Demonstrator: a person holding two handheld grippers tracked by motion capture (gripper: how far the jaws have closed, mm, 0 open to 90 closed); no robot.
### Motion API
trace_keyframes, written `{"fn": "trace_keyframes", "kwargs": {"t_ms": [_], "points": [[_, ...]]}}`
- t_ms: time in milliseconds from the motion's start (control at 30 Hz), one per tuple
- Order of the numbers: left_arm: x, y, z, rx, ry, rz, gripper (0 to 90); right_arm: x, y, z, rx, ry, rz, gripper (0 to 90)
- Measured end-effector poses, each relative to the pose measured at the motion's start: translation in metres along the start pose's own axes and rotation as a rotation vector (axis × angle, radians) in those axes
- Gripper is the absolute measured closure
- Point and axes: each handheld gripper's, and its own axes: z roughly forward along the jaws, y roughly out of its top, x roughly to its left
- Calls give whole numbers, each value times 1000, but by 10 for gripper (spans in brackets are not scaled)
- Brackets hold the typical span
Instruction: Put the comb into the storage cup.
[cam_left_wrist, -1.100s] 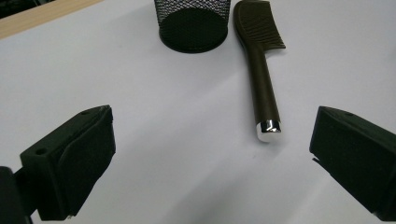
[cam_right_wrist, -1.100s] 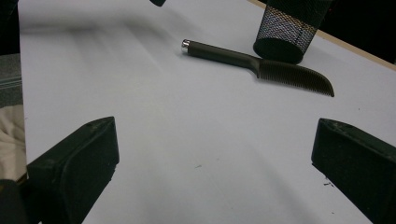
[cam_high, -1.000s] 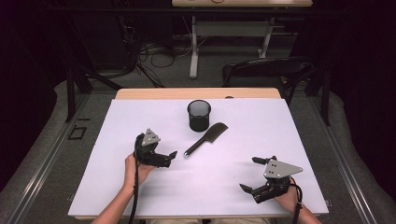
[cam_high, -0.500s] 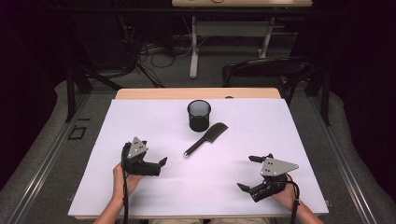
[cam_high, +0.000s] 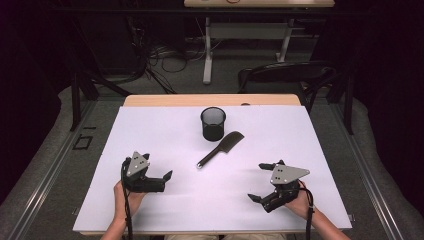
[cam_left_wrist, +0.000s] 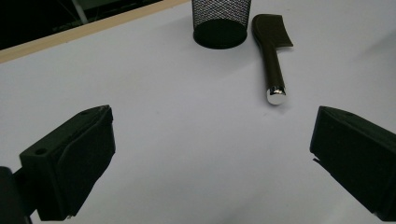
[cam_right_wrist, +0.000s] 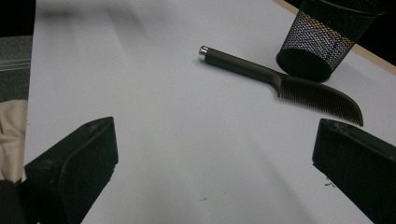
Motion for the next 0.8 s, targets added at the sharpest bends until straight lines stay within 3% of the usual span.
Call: {"fn": "trace_keyframes", "kwargs": {"t_ms": [467,800], "points": [[4,-7,-12,-13,12,-10,1,-15,15,21,39,69,-88,0],[5,-6,-13,-21,10,-9,1,-29,37,38,70,126,-173,0]]}}
